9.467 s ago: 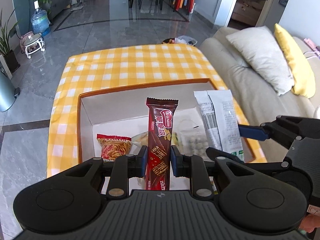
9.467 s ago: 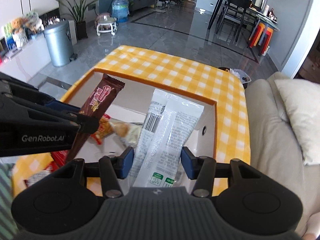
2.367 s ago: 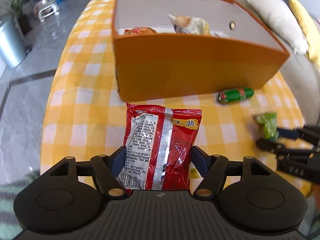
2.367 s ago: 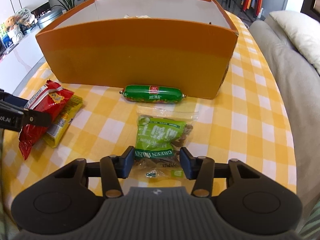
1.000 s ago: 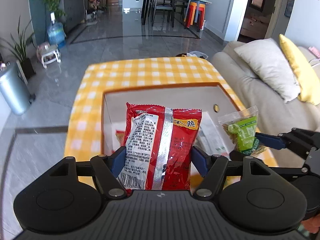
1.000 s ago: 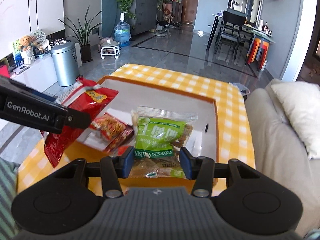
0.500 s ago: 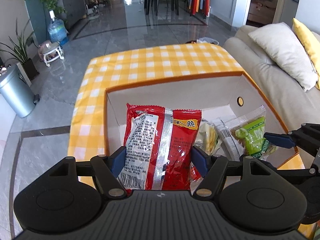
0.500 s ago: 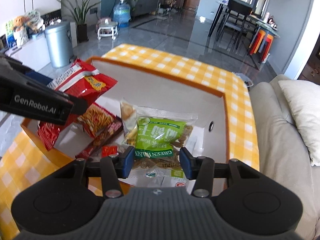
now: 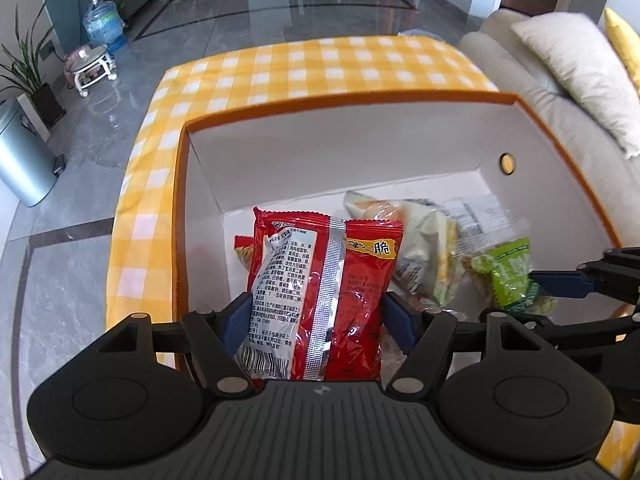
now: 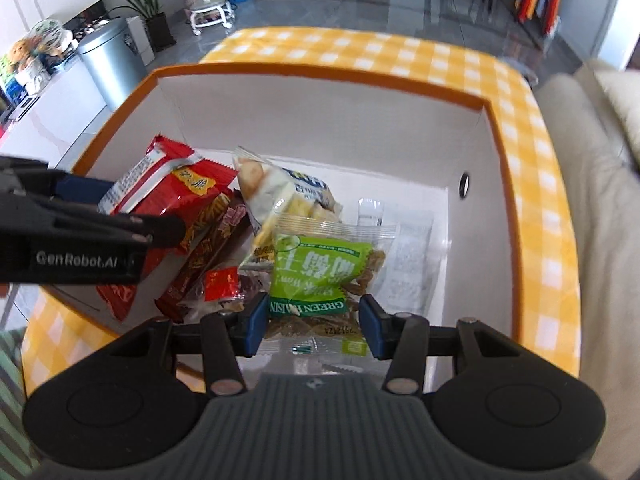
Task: Organize snacks
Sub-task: 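Lower both bags into the box and open both grippers, then withdraw both tools from the box toward the yellow pack and green sausage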
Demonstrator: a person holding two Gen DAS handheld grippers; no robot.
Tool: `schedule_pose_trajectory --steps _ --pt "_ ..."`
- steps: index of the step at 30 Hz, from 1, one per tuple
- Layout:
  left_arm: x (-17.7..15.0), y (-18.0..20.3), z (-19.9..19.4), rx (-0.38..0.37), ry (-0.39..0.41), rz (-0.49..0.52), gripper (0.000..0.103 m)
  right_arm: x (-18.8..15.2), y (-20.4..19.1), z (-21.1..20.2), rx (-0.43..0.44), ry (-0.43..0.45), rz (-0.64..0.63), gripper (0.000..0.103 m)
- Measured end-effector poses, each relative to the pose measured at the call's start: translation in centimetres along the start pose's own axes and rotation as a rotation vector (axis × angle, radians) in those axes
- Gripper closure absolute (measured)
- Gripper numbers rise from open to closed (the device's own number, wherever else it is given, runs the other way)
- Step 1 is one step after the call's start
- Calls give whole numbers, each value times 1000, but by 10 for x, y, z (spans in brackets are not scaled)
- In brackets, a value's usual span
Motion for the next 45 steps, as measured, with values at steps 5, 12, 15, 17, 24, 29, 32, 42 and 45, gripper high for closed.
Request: schedule_pose_trajectory --steps 5,12,15,17,24,29,32,42,45 --pt "3 9 4 46 -15 53 23 1 4 13 -16 -59 52 56" --pt "1 20 12 96 -27 129 18 1 7 21 -12 -94 83 55" --pt "0 21 12 80 -30 135 17 2 6 19 -15 -93 77 56" --pt "0 20 10 72 -22 131 17 3 5 16 -19 -87 61 54" --pt "4 9 -17 79 59 66 14 7 -2 -7 -38 -34 13 36" --pt "-4 -2 -56 67 153 -12 14 4 -7 -40 -69 50 -8 31" --pt "-13 -6 -81 45 216 -46 14 -3 -10 -65 -83 136 6 31" --pt "-64 -1 -118 -7 251 -37 14 -62 -25 -121 -70 280 66 31" --pt "-83 3 -116 -27 219 -35 14 -86 -30 -126 -71 289 60 31"
Point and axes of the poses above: each gripper's, at about its wrist camera, not at the fingertips, and z roughly the way its jaws point, y to its right, x to its top, the point moved 3 cm from there along z, roughly the way its jaws point, and after that the axes turned 5 degrees about x, right-handed, at the moved point
